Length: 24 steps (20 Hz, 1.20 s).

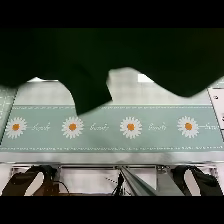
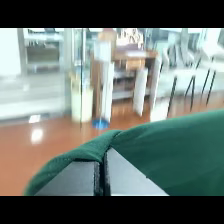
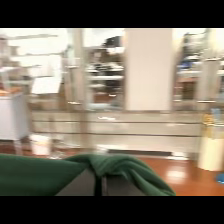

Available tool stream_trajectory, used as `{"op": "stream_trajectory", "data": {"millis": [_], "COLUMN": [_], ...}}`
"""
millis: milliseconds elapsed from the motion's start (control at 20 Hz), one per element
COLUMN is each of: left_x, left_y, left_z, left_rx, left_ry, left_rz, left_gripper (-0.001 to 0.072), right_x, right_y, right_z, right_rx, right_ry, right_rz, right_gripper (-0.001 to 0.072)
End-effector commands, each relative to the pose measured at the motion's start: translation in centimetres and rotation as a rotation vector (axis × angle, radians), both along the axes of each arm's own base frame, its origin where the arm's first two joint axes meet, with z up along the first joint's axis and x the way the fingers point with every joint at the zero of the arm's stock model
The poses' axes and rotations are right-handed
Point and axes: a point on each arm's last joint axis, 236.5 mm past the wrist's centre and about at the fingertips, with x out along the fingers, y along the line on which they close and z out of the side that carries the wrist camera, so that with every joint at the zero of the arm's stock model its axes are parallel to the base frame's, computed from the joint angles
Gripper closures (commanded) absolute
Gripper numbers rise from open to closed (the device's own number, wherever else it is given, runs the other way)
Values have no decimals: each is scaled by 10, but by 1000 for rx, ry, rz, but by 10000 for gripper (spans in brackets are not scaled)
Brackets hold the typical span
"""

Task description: Fold the shirts.

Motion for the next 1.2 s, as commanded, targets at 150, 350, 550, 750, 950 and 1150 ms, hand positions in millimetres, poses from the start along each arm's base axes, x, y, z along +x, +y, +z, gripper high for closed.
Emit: {"op": "stream_trajectory", "data": {"millis": [150, 350, 550, 750, 950, 1150], "left_x": [-36, -23, 32, 101, 191, 275], "left_y": [34, 41, 57, 67, 74, 79], "left_z": [-77, -126, -218, -335, -386, -426], "left_rx": [101, 141, 168, 209, 175, 96], "left_ry": [320, 540, 872, 1142, 1123, 1042], "left_rz": [159, 164, 183, 152, 176, 214], "left_gripper": [685, 686, 685, 683, 683, 682], "right_x": [-55, -54, -13, 57, 178, 283], "right_y": [-21, -31, -42, -58, -26, 4], "right_z": [-38, -135, -218, -327, -400, -435], "right_rx": [-112, -115, -52, -16, -73, -22], "right_ry": [228, 677, 1057, 1370, 1313, 1081], "right_rz": [-189, -171, -74, -18, 47, 37], "right_gripper": [691, 691, 691, 691, 691, 690]}}
